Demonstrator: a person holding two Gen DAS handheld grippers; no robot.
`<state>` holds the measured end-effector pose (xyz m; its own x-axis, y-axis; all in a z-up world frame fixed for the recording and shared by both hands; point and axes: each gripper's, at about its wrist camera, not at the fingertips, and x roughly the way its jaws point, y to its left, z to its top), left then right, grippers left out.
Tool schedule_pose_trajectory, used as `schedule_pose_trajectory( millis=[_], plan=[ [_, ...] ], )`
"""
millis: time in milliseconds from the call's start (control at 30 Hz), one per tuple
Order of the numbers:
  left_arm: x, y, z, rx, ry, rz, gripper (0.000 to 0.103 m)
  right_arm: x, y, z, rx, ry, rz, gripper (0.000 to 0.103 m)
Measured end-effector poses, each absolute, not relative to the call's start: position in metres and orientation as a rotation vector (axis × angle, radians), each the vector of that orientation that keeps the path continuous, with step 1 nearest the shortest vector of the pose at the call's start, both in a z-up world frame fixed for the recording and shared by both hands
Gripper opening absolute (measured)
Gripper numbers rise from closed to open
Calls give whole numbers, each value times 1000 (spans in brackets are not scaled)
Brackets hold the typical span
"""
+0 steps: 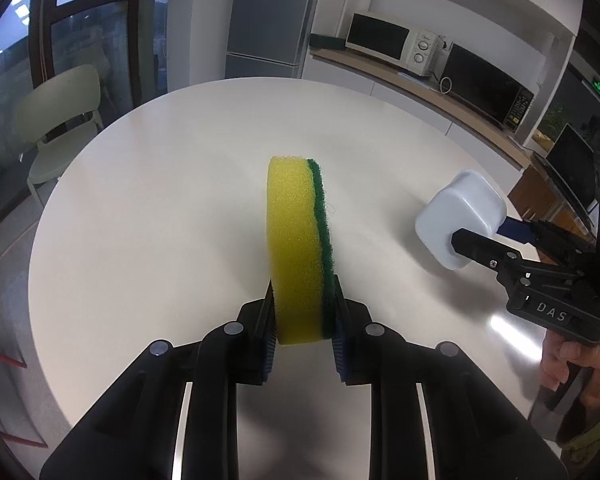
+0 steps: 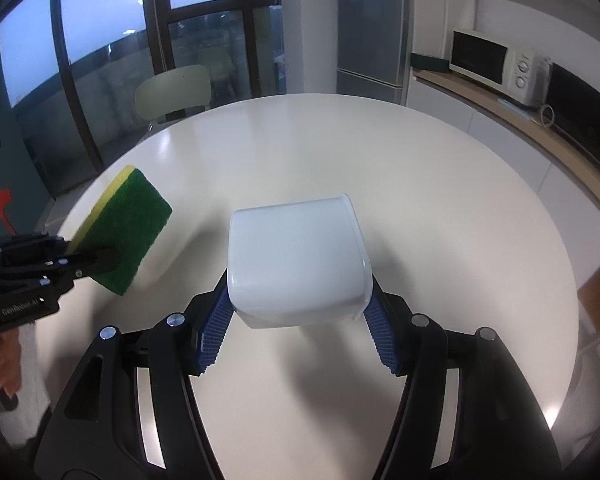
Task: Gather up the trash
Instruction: 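Carry the sponge and white container down over the blue wastebasket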
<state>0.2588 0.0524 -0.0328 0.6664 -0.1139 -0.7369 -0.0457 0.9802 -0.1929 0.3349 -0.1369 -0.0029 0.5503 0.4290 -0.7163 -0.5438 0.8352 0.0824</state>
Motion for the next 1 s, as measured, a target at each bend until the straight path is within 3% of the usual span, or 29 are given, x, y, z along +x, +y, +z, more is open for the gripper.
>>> schedule_pose_trajectory(
  millis=[1000],
  plan=[
    [73,26,-41,-184,747,-147,21,99,-165,1,-118,713,589,58]
  ],
)
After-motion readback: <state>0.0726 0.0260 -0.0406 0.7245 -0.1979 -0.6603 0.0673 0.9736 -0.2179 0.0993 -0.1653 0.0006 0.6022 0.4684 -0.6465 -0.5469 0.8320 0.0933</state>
